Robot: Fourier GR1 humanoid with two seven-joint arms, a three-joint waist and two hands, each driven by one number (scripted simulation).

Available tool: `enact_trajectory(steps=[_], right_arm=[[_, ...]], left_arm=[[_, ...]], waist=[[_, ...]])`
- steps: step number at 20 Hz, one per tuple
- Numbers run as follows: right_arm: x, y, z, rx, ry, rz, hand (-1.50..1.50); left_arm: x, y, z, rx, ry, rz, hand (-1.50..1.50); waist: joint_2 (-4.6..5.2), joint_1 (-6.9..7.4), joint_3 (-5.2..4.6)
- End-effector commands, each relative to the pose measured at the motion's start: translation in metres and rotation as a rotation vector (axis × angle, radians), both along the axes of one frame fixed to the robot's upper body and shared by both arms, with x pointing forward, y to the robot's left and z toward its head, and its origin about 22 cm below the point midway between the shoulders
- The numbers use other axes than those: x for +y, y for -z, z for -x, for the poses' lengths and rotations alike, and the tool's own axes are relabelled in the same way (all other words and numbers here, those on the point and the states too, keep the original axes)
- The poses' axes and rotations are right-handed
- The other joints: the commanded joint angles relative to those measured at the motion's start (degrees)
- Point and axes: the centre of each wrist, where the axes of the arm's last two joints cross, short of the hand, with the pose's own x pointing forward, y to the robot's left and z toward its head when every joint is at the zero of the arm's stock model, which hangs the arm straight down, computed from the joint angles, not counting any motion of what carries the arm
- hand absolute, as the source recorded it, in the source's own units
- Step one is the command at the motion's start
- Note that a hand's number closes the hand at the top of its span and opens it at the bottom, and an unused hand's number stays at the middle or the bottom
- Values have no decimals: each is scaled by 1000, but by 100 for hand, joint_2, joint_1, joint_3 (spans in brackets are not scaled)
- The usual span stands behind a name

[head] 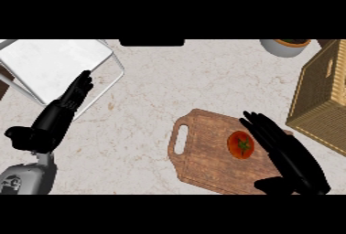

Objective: Pick the tomato from the cutting board and place it in the basket

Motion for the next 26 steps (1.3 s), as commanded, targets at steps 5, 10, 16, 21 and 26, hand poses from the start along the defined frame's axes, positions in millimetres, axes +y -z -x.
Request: enact_trajectory(steps=[5, 10, 16, 21, 26], right_arm=[[14, 19, 8, 7, 29, 19, -150], [16, 27, -24, 43, 57, 66, -150], [12, 52, -31, 71, 56, 58, -150], [26, 66, -14, 130, 12, 95, -150], [13, 66, -34, 157, -30, 184, 150]], left_arm=[[-4, 9, -4, 17, -5, -1, 0], [-3, 8, 2, -4, 11, 7, 0], [7, 0, 1, 7, -6, 0, 0], [6, 4, 2, -6, -2, -13, 0], [2, 1, 2, -7, -5, -11, 0]], waist=[[0, -10, 0], [0, 4, 0], [1, 9, 1], [1, 0, 0], [3, 12, 0]])
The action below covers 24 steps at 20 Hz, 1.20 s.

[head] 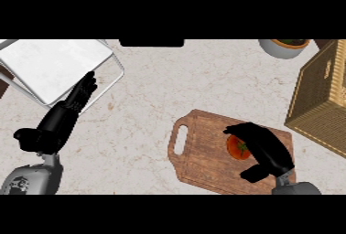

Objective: Pick the tomato from the cutting board and place it in the basket

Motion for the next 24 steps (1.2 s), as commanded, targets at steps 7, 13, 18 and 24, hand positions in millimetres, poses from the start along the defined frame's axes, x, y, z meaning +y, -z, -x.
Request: enact_trajectory(steps=[7, 13, 18, 24], right_arm=[[14, 15, -14, -20, -64, 113, 150], [7, 27, 4, -168, -92, 105, 150], [3, 29, 25, 16, 291, 113, 150], [27, 2, 40, 73, 548, -46, 150]], left_arm=[[7, 11, 9, -12, 0, -1, 0], [18, 1, -13, 3, -3, -5, 0], [9, 12, 3, 13, -15, 4, 0], [6, -2, -1, -6, -21, -16, 0]], waist=[[46, 37, 55], [49, -11, 57], [25, -89, 51], [12, -65, 57]])
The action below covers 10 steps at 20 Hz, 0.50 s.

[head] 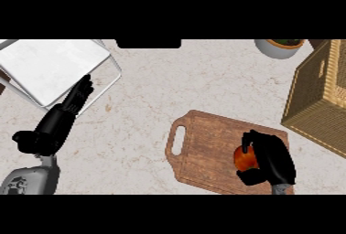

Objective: Pick the tomato from the cutting board and place it in the basket

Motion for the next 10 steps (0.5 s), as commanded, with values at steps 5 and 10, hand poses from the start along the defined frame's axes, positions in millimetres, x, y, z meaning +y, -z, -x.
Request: enact_trajectory(steps=[5, 10], right_arm=[[20, -53, 37, -99, 125, -410, 150], [31, -117, 64, -360, 126, -595, 150]], left_arm=[[-4, 1, 4, -10, -4, 13, 0], [3, -6, 3, 1, -16, 1, 0]], waist=[[50, -19, 92], [40, -18, 88]])
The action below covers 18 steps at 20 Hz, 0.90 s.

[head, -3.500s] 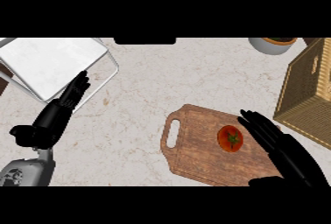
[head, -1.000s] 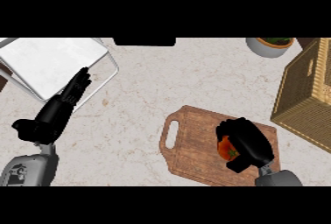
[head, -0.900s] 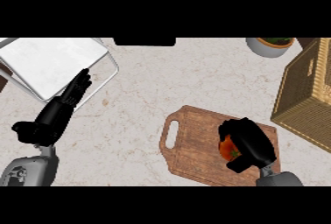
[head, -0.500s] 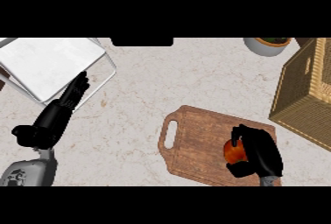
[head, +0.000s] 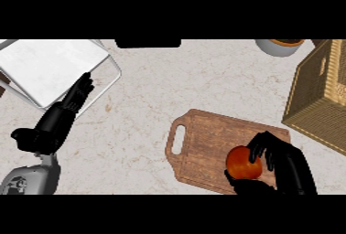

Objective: Pick the tomato from the cutting board and place it in the basket

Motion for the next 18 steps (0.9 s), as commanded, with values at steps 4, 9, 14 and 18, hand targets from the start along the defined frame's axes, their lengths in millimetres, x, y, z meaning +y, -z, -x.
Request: enact_trajectory(steps=[4, 9, 14, 18], right_arm=[[4, -89, 41, -197, 94, -177, 150], [4, -113, 61, -184, 203, -150, 150], [-22, -128, 24, -202, 323, -43, 150], [-27, -152, 5, -220, 346, -55, 150]], left_arm=[[-4, 11, 5, 10, 11, 5, 0], [-2, 3, -2, 1, 26, 1, 0], [0, 10, 10, -2, 3, -2, 0], [-4, -2, -14, 2, 17, -10, 0]], waist=[[39, 83, 0], [40, 93, 0], [50, 141, 2], [59, 106, 4]])
